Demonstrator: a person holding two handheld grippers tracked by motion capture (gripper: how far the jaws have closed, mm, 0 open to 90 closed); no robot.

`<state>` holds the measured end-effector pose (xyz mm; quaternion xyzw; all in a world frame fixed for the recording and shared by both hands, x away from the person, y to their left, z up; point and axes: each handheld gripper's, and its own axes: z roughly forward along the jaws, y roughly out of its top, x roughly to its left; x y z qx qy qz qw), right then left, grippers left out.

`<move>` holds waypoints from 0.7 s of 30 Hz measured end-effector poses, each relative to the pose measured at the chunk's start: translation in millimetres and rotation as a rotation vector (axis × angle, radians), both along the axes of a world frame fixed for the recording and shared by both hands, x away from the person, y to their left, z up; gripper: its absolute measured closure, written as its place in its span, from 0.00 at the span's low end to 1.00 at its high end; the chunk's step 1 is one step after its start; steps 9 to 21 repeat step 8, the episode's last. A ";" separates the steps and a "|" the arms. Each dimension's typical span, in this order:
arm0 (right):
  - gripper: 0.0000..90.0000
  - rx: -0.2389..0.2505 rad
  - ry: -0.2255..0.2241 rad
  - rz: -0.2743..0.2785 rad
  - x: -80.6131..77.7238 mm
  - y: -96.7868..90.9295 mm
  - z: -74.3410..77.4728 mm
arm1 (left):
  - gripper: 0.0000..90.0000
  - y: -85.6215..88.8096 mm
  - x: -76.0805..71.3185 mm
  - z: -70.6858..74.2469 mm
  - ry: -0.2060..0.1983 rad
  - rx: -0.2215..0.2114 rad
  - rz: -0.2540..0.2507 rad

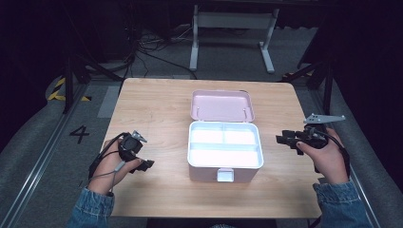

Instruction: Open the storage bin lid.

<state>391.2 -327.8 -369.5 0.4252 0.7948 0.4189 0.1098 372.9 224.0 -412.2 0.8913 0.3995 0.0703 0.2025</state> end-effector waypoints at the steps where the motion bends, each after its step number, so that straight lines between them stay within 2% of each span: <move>1: 0.63 0.000 0.000 0.000 0.0 0.0 0.0 | 0.28 0.0 0.0 0.0 0.000 0.000 0.000; 8: 0.60 -0.012 0.007 0.001 0.4 -0.2 -2.5 | 0.27 -3.1 -0.8 2.1 0.004 -0.011 -0.011; 21: 0.60 -0.012 0.007 0.001 0.4 -0.2 -2.5 | 0.27 -3.1 -0.8 2.1 0.004 -0.011 -0.011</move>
